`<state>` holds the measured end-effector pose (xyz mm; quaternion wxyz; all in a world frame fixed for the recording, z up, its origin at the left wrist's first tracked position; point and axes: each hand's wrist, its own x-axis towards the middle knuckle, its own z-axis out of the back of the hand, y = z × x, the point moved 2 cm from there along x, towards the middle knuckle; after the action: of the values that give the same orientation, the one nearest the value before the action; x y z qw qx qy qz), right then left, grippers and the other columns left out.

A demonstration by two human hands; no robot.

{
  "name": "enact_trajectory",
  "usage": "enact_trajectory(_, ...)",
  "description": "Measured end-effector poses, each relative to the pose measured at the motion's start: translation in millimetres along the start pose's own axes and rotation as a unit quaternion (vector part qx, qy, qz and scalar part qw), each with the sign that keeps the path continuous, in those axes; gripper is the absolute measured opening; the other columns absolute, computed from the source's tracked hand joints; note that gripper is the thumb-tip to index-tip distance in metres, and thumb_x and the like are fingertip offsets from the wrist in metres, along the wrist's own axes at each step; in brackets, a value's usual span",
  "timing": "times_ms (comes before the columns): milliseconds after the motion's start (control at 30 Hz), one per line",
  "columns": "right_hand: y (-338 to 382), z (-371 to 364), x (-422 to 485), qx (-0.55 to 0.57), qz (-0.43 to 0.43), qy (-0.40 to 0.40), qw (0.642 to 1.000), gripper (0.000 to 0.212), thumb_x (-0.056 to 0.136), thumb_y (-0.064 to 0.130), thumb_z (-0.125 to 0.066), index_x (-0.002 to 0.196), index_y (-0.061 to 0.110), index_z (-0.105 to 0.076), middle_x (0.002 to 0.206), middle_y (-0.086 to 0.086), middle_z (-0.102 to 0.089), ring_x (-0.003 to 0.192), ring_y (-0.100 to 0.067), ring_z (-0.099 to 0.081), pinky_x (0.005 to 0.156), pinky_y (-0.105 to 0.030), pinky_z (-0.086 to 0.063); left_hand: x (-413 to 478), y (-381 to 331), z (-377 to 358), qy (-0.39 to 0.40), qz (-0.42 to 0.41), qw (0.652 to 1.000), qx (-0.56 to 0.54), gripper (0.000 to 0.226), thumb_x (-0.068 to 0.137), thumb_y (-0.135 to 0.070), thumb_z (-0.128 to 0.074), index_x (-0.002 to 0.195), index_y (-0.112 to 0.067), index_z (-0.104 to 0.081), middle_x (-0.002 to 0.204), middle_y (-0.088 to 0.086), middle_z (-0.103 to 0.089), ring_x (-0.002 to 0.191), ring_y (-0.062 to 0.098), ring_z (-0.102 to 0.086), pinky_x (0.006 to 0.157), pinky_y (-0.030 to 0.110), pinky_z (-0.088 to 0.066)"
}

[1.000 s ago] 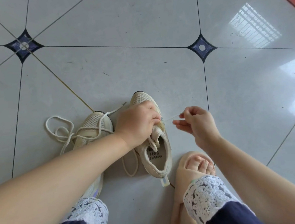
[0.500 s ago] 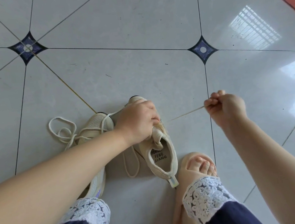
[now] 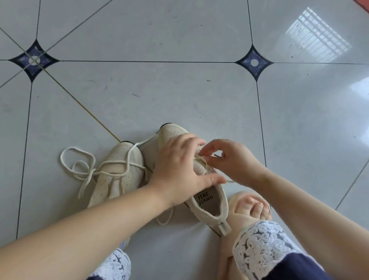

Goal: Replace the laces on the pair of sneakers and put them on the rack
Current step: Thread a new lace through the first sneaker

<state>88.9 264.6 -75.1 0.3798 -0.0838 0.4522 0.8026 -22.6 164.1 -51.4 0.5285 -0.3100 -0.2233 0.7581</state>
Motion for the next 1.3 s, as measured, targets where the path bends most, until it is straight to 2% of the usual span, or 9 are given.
enact_trajectory(67, -0.9, 1.3, -0.4, -0.021, 0.003, -0.004, 1.000, 0.011, 0.085, 0.023, -0.063, 0.080, 0.031, -0.058, 0.078, 0.019, -0.056, 0.062, 0.018, -0.049, 0.061, -0.003, -0.035, -0.1, -4.4, -9.1, 0.010, -0.031, 0.998, 0.058, 0.073, 0.062, -0.059, -0.070, 0.118, -0.015, -0.054, 0.125, 0.000, -0.050, 0.121, 0.020, -0.039, 0.100, 0.030, -0.021)
enact_trajectory(233, -1.7, -0.2, 0.6, -0.130, 0.025, -0.018, 0.991, 0.008, 0.091, 0.018, -0.050, 0.093, 0.016, -0.057, 0.083, 0.007, -0.055, 0.073, -0.015, -0.051, 0.061, -0.029, -0.040, -7.7, -1.6, -11.6, -0.030, -0.082, 0.991, 0.103, 0.037, 0.069, -0.043, -0.064, 0.089, -0.012, -0.066, 0.105, 0.002, -0.063, 0.110, 0.026, -0.055, 0.092, 0.034, -0.025)
enact_trajectory(333, -7.9, 5.1, 1.2, -0.234, 0.045, -0.050, 0.970, 0.008, 0.092, 0.013, -0.045, 0.093, 0.020, -0.048, 0.084, 0.005, -0.052, 0.062, -0.022, -0.046, 0.047, -0.027, -0.028, -11.5, 4.8, -11.0, -0.037, -0.146, 0.971, 0.184, 0.032, 0.068, -0.040, -0.058, 0.082, -0.013, -0.068, 0.099, 0.001, -0.067, 0.100, 0.022, -0.061, 0.089, 0.036, -0.030)
enact_trajectory(400, -19.6, 20.0, 2.8, -0.266, 0.014, -0.088, 0.960, 0.014, 0.088, 0.008, -0.045, 0.092, 0.021, -0.047, 0.086, 0.001, -0.055, 0.061, -0.024, -0.045, 0.046, -0.026, -0.021, -11.3, 5.7, -9.3, -0.035, -0.168, 0.960, 0.219, 0.029, 0.061, -0.036, -0.065, 0.079, -0.014, -0.068, 0.095, 0.000, -0.067, 0.096, 0.021, -0.063, 0.089, 0.037, -0.032)
enact_trajectory(567, -54.7, 63.0, -2.7, -0.188, -0.116, -0.206, 0.953, 0.021, 0.081, -0.002, -0.044, 0.087, 0.018, -0.051, 0.089, -0.004, -0.061, 0.069, -0.026, -0.047, 0.054, -0.029, -0.029, -12.7, 4.2, -4.4, -0.015, -0.191, 0.960, 0.205, 0.036, 0.054, -0.033, -0.075, 0.084, -0.013, -0.069, 0.099, 0.002, -0.067, 0.096, 0.024, -0.063, 0.087, 0.037, -0.040)
enact_trajectory(733, -30.6, 20.5, -5.0, -0.117, -0.025, -0.113, 0.986, 0.006, 0.091, 0.016, -0.053, 0.096, 0.017, -0.056, 0.090, 0.005, -0.067, 0.075, -0.016, -0.054, 0.060, -0.027, -0.035, -22.5, 11.5, 2.1, 0.001, -0.066, 0.991, 0.118, 0.086, 0.048, -0.050, -0.084, 0.118, -0.009, -0.057, 0.123, 0.011, -0.055, 0.112, 0.031, -0.054, 0.093, 0.043, -0.040)
enact_trajectory(867, -7.8, -1.1, -8.3, -0.067, 0.033, -0.057, 0.996, 0.028, 0.088, 0.019, -0.058, 0.115, 0.025, -0.050, 0.086, 0.014, -0.058, 0.065, -0.004, -0.050, 0.059, -0.026, -0.039, -33.7, 18.7, 0.5, 0.001, 0.057, 0.996, 0.068, 0.093, 0.052, -0.045, -0.080, 0.129, -0.008, -0.044, 0.131, 0.009, -0.041, 0.124, 0.026, -0.038, 0.102, 0.035, -0.026)
enact_trajectory(1067, 8.8, -6.7, -5.1, -0.125, 0.036, -0.035, 0.991, 0.017, 0.090, 0.027, -0.052, 0.107, 0.027, -0.058, 0.093, 0.011, -0.057, 0.075, -0.013, -0.055, 0.063, -0.030, -0.046, -22.3, -1.7, -2.8, -0.010, -0.043, 0.992, 0.116, 0.068, 0.047, -0.017, -0.076, 0.112, -0.008, -0.059, 0.113, 0.014, -0.056, 0.099, 0.034, -0.056, 0.083, 0.042, -0.046)
enact_trajectory(1300, 5.8, -2.5, -5.8, -0.197, 0.052, -0.039, 0.978, 0.020, 0.094, 0.038, -0.042, 0.100, 0.026, -0.057, 0.097, 0.010, -0.057, 0.076, -0.014, -0.054, 0.060, -0.026, -0.037, -20.0, 9.5, 8.3, 0.052, -0.111, 0.987, 0.105, 0.058, 0.053, -0.006, -0.059, 0.111, -0.005, -0.062, 0.117, 0.011, -0.060, 0.102, 0.032, -0.059, 0.087, 0.041, -0.046)
